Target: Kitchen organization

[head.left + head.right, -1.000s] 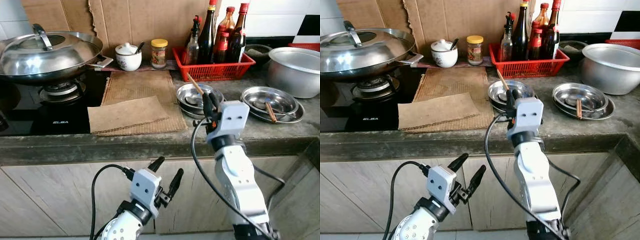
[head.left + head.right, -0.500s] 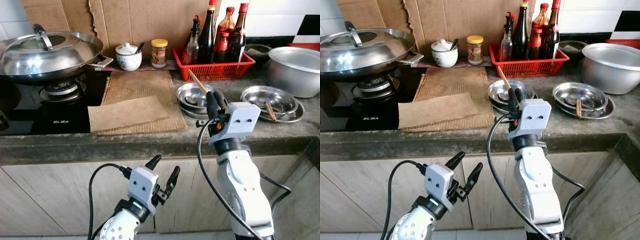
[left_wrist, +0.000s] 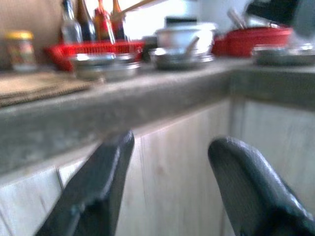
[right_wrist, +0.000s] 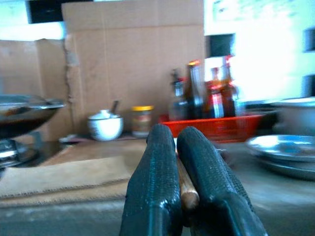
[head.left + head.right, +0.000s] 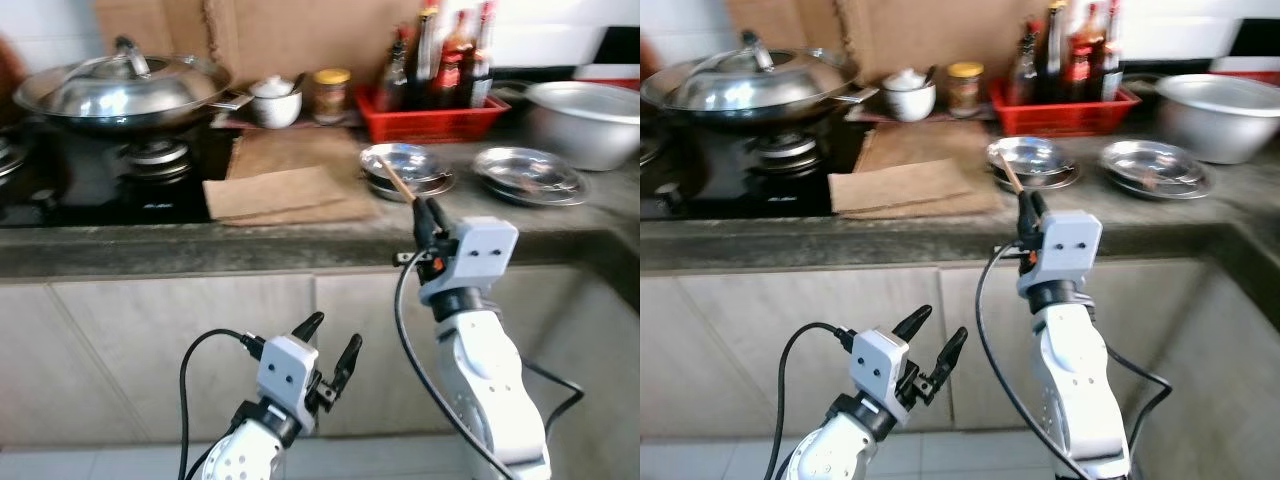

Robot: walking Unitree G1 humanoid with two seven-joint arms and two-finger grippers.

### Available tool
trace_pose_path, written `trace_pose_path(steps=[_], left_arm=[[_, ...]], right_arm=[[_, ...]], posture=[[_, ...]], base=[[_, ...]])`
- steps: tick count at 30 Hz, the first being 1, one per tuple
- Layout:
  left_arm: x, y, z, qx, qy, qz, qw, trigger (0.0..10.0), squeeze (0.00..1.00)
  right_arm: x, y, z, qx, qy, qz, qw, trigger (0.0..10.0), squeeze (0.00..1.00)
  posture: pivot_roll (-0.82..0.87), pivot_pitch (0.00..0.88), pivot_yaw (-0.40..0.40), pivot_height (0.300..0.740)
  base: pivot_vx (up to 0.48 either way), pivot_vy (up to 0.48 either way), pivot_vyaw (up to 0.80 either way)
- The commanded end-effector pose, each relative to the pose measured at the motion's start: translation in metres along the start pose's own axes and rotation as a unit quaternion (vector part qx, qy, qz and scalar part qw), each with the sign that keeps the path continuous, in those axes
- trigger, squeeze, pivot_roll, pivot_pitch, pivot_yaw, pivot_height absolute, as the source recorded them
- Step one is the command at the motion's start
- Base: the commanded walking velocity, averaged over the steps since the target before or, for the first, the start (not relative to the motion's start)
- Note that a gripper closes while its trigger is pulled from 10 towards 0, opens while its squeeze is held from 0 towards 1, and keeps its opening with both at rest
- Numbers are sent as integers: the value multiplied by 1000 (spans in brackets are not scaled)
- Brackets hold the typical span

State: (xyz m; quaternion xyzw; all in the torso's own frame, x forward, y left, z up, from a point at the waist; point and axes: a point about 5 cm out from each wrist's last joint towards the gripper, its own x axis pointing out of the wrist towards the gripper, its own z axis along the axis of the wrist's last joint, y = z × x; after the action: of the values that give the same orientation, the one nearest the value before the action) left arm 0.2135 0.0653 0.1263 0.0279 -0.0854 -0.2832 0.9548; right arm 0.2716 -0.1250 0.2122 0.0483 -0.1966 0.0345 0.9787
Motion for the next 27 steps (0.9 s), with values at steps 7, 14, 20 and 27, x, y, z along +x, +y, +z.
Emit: trace_pose_path(steps=[7,14,20,27], left_arm=[[-3,-1,-4,-8,12,5,1000,10000,0],[-4,-1,-4,-9,12,4,1000,10000,0],[-3,-1,-5,-9,15,6,1000,10000,0],[-3,0,-6,-16,18,10,1000,10000,0]], right_arm=[[-3,4,-6,-6,15,17,1000,10000,0],[-16,5,-19,-16,46,26,998,10000,0],[-24,5,-27,-19,65,27,997,10000,0],[-29,8,-29,-24,69,32,997,10000,0]], posture=[[135,7,2,740],[133,6,1,740],[131,9,6,740],[126,8,6,740]], base=[[-402,0,0],[-401,0,0],[-369,0,-222],[-39,0,-686]])
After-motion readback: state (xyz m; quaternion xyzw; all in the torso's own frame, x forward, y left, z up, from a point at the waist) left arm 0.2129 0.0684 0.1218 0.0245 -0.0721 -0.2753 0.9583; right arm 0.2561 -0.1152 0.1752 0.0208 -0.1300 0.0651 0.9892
